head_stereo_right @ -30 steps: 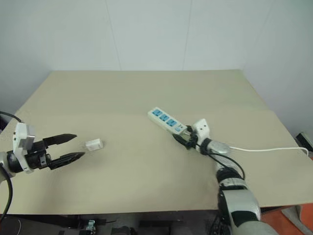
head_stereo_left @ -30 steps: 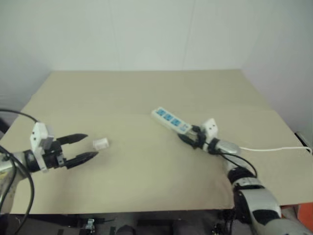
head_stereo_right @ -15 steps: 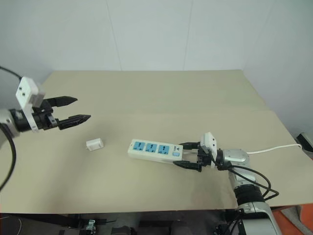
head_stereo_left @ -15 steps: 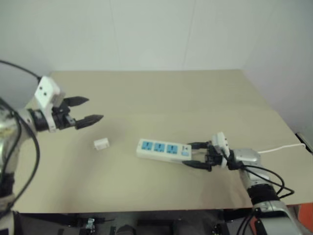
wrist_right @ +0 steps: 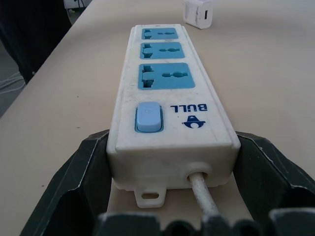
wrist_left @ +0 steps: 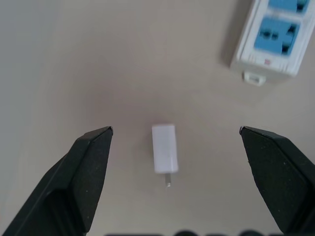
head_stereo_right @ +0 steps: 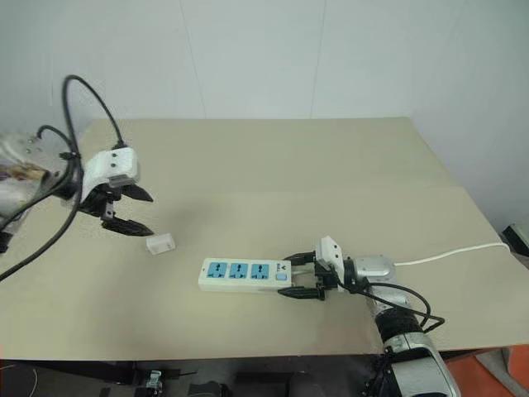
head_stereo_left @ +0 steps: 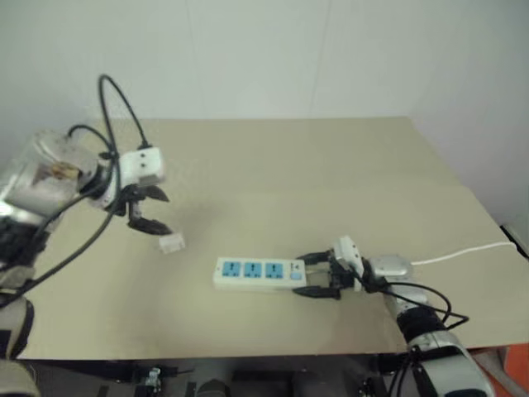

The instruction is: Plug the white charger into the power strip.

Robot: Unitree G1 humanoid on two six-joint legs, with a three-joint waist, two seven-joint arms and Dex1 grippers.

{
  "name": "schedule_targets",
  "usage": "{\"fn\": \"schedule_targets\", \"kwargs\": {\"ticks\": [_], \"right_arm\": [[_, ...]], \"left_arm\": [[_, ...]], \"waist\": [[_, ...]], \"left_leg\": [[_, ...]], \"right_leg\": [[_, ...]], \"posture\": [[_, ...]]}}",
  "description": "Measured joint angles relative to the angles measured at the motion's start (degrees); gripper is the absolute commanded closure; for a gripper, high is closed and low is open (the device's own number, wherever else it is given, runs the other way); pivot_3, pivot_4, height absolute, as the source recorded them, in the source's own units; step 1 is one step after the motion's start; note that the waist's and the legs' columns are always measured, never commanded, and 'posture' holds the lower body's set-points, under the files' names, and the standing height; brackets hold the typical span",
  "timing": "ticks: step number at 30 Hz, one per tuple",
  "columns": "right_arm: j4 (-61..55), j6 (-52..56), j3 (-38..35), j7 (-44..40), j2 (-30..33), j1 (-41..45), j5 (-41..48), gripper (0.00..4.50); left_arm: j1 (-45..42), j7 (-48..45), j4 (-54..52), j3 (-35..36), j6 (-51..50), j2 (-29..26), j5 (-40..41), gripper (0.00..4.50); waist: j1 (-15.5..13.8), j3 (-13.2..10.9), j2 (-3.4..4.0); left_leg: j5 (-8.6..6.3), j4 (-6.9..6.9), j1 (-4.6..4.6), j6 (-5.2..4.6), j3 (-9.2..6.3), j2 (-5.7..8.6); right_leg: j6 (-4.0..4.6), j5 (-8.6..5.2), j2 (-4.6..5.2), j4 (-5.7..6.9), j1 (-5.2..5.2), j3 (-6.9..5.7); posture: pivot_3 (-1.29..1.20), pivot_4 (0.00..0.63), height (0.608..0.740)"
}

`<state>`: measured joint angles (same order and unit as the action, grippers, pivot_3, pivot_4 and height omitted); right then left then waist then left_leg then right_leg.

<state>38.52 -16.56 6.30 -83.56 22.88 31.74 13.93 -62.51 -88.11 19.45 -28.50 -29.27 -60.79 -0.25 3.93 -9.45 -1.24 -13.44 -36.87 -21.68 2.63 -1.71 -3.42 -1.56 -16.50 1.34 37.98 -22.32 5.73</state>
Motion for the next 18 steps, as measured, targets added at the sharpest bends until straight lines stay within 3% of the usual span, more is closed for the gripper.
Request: {"fn": "schedule_targets", "kwargs": {"ticks": [5, 9, 18], "right_arm": [[2.13, -1.67, 0.17, 0.16, -0.82, 1.10, -0.44, 1.10], [2.53, -2.36, 0.18, 0.42, -0.94, 1.19, -0.70, 1.10], [1.28, -2.54, 0.37, 2.41, -1.31, 0.18, -0.95, 1.10]], "left_arm": [[-5.81, -2.96, 12.40, -6.29, 6.61, 8.00, -9.26, 0.00], [-9.94, -3.06, 21.94, -7.38, 8.23, 14.19, -14.36, 0.00], [-10.28, -2.10, 31.11, -8.46, 12.20, 18.56, -21.44, 0.00]], "waist": [[0.31, 0.00, -0.01], [0.33, 0.00, -0.01], [0.57, 0.01, -0.03]], "left_leg": [[0.01, -0.02, 0.02, -0.02, -0.01, -0.02], [0.01, -0.05, 0.04, -0.02, -0.02, -0.01], [0.02, -0.06, 0.08, -0.04, -0.05, -0.01]], "right_leg": [[0.00, 0.00, -0.03, 0.02, 0.02, 0.02], [0.00, 0.00, -0.02, 0.07, 0.03, 0.03], [0.00, 0.00, -0.03, 0.12, 0.06, 0.05]], "posture": [[0.00, 0.150, 0.740], [0.00, 0.150, 0.740], [0.00, 0.150, 0.740]]}}
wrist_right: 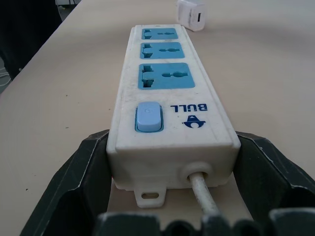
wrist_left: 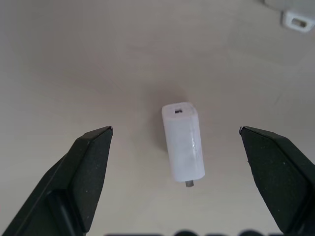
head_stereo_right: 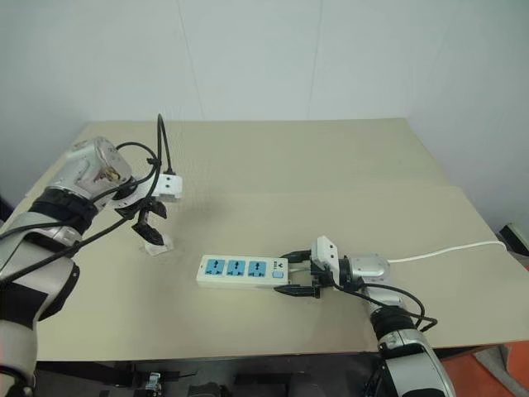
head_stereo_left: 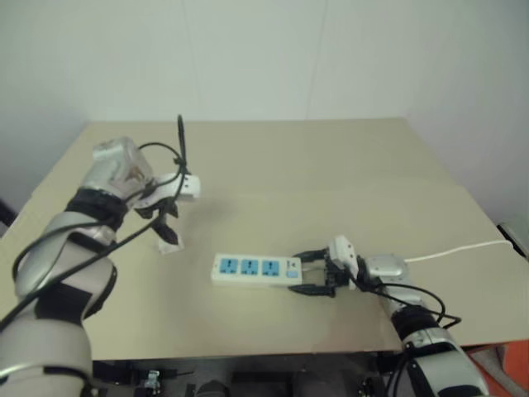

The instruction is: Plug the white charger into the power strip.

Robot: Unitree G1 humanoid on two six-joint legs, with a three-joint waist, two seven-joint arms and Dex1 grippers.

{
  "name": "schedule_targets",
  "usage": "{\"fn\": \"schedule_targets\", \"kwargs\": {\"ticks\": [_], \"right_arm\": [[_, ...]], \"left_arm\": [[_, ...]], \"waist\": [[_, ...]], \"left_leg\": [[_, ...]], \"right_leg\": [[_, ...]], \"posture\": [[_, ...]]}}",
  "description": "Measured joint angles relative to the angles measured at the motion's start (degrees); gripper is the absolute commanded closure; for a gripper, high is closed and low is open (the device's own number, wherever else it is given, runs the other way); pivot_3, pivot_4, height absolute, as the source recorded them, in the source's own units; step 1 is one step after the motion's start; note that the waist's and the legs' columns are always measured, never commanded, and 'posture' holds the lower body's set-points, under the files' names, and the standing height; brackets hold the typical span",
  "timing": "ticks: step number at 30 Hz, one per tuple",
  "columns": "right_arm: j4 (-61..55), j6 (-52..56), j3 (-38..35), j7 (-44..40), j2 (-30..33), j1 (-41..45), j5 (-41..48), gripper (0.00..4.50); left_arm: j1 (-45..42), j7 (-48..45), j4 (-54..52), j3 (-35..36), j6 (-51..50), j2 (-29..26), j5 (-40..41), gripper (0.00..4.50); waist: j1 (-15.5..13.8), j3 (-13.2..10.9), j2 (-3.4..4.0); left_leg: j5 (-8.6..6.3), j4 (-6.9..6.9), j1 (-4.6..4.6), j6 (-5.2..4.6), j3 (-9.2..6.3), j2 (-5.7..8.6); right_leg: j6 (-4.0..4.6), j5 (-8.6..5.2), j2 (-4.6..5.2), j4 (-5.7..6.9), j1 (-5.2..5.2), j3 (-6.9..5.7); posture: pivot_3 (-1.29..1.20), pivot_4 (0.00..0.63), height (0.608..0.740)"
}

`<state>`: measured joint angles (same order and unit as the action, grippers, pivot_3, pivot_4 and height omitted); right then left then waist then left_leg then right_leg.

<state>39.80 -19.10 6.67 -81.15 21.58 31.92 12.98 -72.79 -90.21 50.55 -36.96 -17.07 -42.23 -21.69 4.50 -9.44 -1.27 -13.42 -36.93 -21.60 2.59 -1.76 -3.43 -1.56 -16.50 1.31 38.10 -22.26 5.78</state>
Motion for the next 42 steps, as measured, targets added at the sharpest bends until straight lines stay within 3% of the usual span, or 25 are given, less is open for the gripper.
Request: {"fn": "schedule_targets", "kwargs": {"ticks": [13, 27, 36, 40, 42], "right_arm": [[-1.14, 0.01, 0.72, 1.88, -0.06, -0.75, -0.04, 1.10], [-1.16, 0.04, 1.17, 2.77, -0.10, -0.73, -0.04, 1.10], [-1.11, 0.04, 1.41, 3.11, -0.09, -0.67, -0.04, 1.10], [-1.11, 0.07, 1.45, 3.17, -0.08, -0.65, -0.04, 1.10], [-1.08, 0.07, 1.47, 3.18, -0.07, -0.63, -0.04, 1.10]], "left_arm": [[1.67, 1.96, 0.72, 0.04, -2.42, 5.42, -4.02, 0.00], [3.83, 3.03, 0.17, 0.04, -5.34, 5.82, -6.83, 0.00], [4.83, 2.95, -0.09, 0.04, -5.66, 5.85, -7.57, 2.00], [5.41, 3.39, -0.09, 0.04, -5.92, 6.12, -7.60, 3.27], [5.41, 3.46, -0.11, 0.04, -5.97, 6.13, -7.60, 3.49]], "waist": [[0.31, 0.02, -0.02], [0.92, 0.02, -0.03], [0.99, 0.03, -0.04], [0.99, 0.03, -0.04], [1.00, 0.03, -0.04]], "left_leg": [[0.01, 0.00, 0.04, -0.01, -0.01, 0.01], [0.01, 0.00, 0.04, -0.01, -0.04, 0.02], [0.01, 0.00, 0.10, -0.01, -0.04, 0.02], [0.01, 0.00, 0.11, -0.01, -0.05, 0.02], [0.01, 0.00, 0.11, -0.01, -0.04, 0.02]], "right_leg": [[0.00, 0.00, 0.00, 0.04, 0.03, 0.00], [0.00, 0.00, 0.00, 0.03, 0.06, -0.01], [0.00, 0.00, 0.00, 0.04, 0.11, -0.01], [0.00, 0.00, 0.00, 0.05, 0.11, -0.01], [0.00, 0.00, 0.00, 0.05, 0.11, 0.00]], "posture": [[0.00, 0.150, 0.740], [0.00, 0.150, 0.740], [0.00, 0.150, 0.740], [0.00, 0.150, 0.740], [0.00, 0.150, 0.740]]}}
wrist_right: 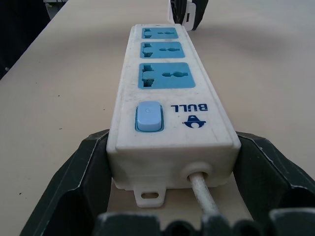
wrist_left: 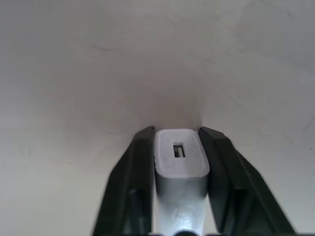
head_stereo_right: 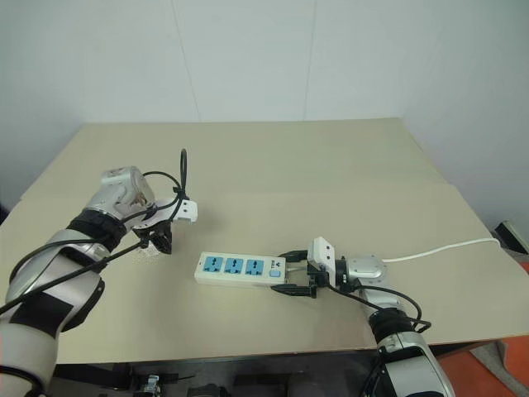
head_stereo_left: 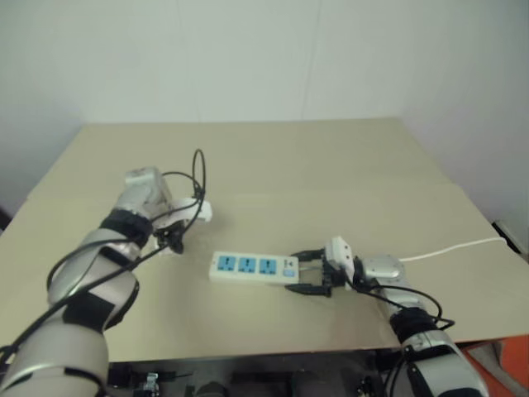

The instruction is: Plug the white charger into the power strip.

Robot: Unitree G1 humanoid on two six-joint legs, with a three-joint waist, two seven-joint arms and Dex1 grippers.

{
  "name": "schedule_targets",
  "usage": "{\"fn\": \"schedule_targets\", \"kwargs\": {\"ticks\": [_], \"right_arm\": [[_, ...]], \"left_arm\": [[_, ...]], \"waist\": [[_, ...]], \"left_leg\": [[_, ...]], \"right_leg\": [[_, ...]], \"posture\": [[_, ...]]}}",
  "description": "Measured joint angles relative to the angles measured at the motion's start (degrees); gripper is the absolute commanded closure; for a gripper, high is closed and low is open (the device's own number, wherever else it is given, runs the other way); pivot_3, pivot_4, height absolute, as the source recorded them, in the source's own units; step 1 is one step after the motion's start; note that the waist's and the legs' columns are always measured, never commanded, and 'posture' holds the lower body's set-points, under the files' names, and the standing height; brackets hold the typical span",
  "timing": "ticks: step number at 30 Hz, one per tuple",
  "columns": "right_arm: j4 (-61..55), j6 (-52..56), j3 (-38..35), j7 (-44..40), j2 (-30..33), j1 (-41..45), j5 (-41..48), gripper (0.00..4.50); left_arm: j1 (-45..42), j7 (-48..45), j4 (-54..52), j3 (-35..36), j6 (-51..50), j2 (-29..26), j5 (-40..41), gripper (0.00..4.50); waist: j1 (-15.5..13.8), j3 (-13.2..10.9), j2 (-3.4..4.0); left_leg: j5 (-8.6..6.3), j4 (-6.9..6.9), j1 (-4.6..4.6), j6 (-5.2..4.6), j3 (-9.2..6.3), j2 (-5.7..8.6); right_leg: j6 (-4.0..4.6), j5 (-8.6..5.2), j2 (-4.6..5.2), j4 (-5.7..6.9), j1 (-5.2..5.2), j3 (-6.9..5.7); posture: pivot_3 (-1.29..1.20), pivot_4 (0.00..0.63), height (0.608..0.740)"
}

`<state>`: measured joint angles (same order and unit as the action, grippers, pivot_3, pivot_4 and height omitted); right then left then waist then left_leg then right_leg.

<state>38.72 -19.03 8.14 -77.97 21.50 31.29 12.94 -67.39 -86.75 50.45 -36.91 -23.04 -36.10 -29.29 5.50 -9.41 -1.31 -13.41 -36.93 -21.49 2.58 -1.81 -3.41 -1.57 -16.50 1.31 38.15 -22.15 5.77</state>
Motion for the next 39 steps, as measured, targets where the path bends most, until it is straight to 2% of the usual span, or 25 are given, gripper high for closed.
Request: {"fn": "schedule_targets", "kwargs": {"ticks": [8, 16, 20, 22, 28, 31, 34, 39], "right_arm": [[0.43, 0.02, 0.12, 0.06, 0.05, 0.41, -0.04, 1.10], [0.54, 0.27, 0.16, 0.41, 0.10, 0.86, -0.25, 1.10], [0.47, 0.33, 0.07, -0.10, 0.13, 0.92, -0.16, 1.10], [1.00, 0.34, 0.06, -1.35, 0.30, 1.31, 0.06, 1.10], [5.10, -0.39, 0.06, -4.56, 0.64, 3.93, 0.15, 1.10], [7.84, -1.11, -0.05, -5.40, 0.24, 5.39, 0.12, 1.10], [10.54, -2.70, -0.16, -5.84, -0.50, 6.60, -0.12, 1.10], [12.56, -4.76, -0.45, -6.39, -1.51, 7.19, -0.37, 1.10]], "left_arm": [[-0.01, -0.22, -2.25, 1.08, -0.83, -0.01, 0.45, 3.49], [-0.92, -4.48, -13.99, 7.38, -7.16, -4.24, 5.69, 3.49], [-0.76, -5.42, -19.91, 15.24, -11.69, -7.94, 18.62, 3.49], [1.43, -5.02, -22.57, 22.54, -12.55, -8.90, 25.46, 3.49], [12.34, 1.86, -27.18, 40.55, -14.64, -6.29, 40.07, 3.49], [15.93, 5.11, -30.87, 44.73, -14.07, -4.76, 44.53, 3.49], [18.79, 7.40, -35.18, 49.06, -15.14, -1.00, 51.44, 3.49], [24.90, 9.22, -40.07, 48.60, -15.58, 1.11, 56.40, 3.49]], "waist": [[0.01, 0.00, 0.00], [0.03, 0.00, 0.00], [0.01, 0.00, 0.00], [-0.01, 0.01, 0.02], [-0.16, 0.01, 0.01], [-0.18, 0.02, 0.00], [-0.13, 0.04, -0.02], [0.29, 0.05, -0.02]], "left_leg": [[0.00, 0.00, 0.00, 0.00, 0.00, 0.00], [0.01, 0.00, 0.00, 0.00, -0.01, 0.00], [0.00, 0.00, 0.00, 0.00, -0.01, -0.02], [0.01, 0.00, 0.02, 0.00, 0.01, -0.01], [0.01, -0.08, -0.06, 0.00, -0.05, -0.03], [0.01, -0.10, -0.04, 0.01, -0.06, -0.02], [0.02, -0.10, 0.04, 0.02, -0.06, -0.03], [0.02, -0.05, 0.13, 0.02, -0.05, -0.03]], "right_leg": [[0.00, 0.00, 0.00, 0.02, 0.00, 0.00], [0.00, 0.00, 0.00, 0.01, 0.00, 0.00], [-0.01, 0.00, 0.02, 0.00, 0.00, -0.01], [-0.01, -0.01, 0.06, 0.00, 0.01, -0.01], [0.02, 0.01, 0.10, -0.02, 0.00, -0.12], [0.03, 0.02, 0.11, 0.03, 0.02, -0.13], [0.03, 0.03, 0.10, 0.06, 0.09, -0.13], [0.04, 0.03, 0.07, 0.09, 0.12, -0.07]], "posture": [[0.00, 0.150, 0.740], [0.00, 0.150, 0.740], [0.00, 0.150, 0.740], [0.00, 0.150, 0.740], [0.00, 0.150, 0.740], [0.00, 0.150, 0.740], [0.00, 0.150, 0.740], [0.00, 0.150, 0.740]]}}
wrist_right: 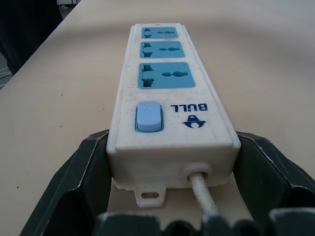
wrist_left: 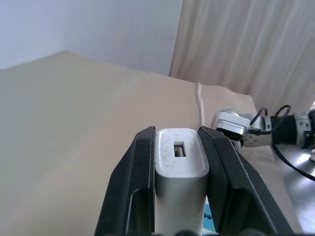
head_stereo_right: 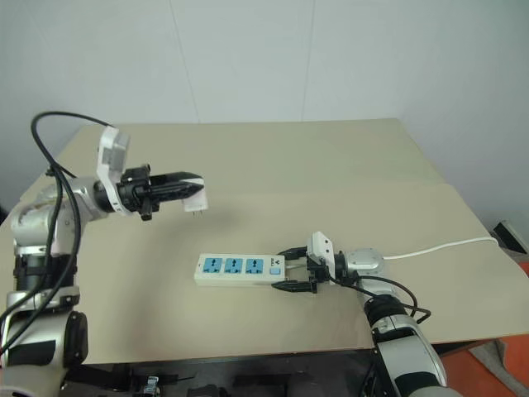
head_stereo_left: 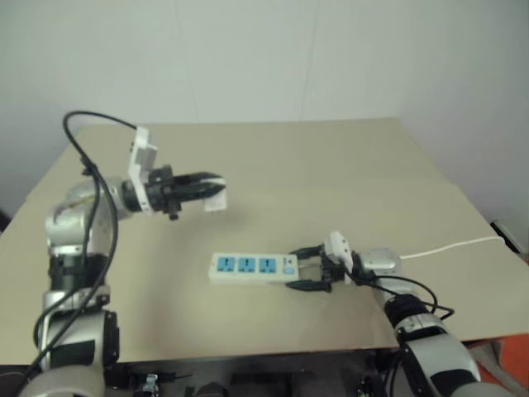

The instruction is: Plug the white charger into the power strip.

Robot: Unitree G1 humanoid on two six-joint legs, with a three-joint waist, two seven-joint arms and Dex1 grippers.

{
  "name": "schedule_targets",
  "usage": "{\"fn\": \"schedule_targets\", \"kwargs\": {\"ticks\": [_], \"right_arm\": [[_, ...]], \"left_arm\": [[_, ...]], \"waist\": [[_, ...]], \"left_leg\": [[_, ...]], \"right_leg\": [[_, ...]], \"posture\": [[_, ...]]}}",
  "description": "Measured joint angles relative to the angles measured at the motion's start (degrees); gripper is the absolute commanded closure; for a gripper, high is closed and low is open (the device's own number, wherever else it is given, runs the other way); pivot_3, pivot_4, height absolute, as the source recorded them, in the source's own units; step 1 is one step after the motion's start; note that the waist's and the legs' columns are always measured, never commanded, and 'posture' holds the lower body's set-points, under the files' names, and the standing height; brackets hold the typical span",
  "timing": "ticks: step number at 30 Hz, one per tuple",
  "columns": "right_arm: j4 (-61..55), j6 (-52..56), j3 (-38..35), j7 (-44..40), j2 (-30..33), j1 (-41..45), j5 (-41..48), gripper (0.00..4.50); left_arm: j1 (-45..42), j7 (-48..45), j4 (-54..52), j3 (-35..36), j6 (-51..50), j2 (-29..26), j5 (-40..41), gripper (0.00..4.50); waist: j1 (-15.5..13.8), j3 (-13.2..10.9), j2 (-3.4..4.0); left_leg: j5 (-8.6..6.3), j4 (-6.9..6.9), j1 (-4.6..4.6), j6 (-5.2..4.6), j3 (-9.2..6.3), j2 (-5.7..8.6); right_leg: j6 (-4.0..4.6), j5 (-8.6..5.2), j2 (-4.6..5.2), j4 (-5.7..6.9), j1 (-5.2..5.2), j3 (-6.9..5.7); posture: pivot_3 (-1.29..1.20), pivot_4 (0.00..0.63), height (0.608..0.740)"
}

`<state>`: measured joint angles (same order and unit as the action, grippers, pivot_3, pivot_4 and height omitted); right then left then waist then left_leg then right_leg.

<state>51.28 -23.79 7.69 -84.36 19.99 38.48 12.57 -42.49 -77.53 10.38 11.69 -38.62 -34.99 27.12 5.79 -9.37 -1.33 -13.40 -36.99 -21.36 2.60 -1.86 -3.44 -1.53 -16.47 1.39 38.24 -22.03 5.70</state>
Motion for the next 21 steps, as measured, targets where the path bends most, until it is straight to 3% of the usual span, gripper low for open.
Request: {"fn": "schedule_targets", "kwargs": {"ticks": [6, 12, 21], "right_arm": [[1.03, -1.16, -0.27, 0.04, -0.22, 0.14, -0.17, 1.10], [1.16, -1.42, -0.27, 0.07, -0.49, 0.25, -0.44, 1.10], [0.60, -1.43, -0.29, 0.24, -0.75, 0.02, -0.60, 1.10]], "left_arm": [[5.32, -6.96, 0.59, -3.73, 1.17, 1.35, 4.62, 3.49], [3.03, -13.24, 9.65, -8.12, 8.26, 5.25, 4.47, 3.49], [-0.58, -14.45, 18.25, -16.82, 21.14, 8.23, 2.34, 3.49]], "waist": [[-0.10, 0.03, -0.03], [0.06, 0.03, -0.04], [0.34, 0.03, -0.04]], "left_leg": [[0.02, -0.01, 0.06, 0.03, 0.01, 0.01], [0.01, 0.01, 0.15, 0.02, 0.01, 0.00], [0.01, 0.02, 0.14, 0.02, 0.00, 0.00]], "right_leg": [[0.01, 0.00, -0.01, 0.00, 0.06, -0.02], [0.01, 0.00, -0.05, -0.06, 0.16, 0.00], [0.01, 0.00, -0.06, -0.08, 0.16, 0.03]], "posture": [[0.00, 0.150, 0.740], [0.00, 0.150, 0.740], [0.00, 0.150, 0.740]]}}
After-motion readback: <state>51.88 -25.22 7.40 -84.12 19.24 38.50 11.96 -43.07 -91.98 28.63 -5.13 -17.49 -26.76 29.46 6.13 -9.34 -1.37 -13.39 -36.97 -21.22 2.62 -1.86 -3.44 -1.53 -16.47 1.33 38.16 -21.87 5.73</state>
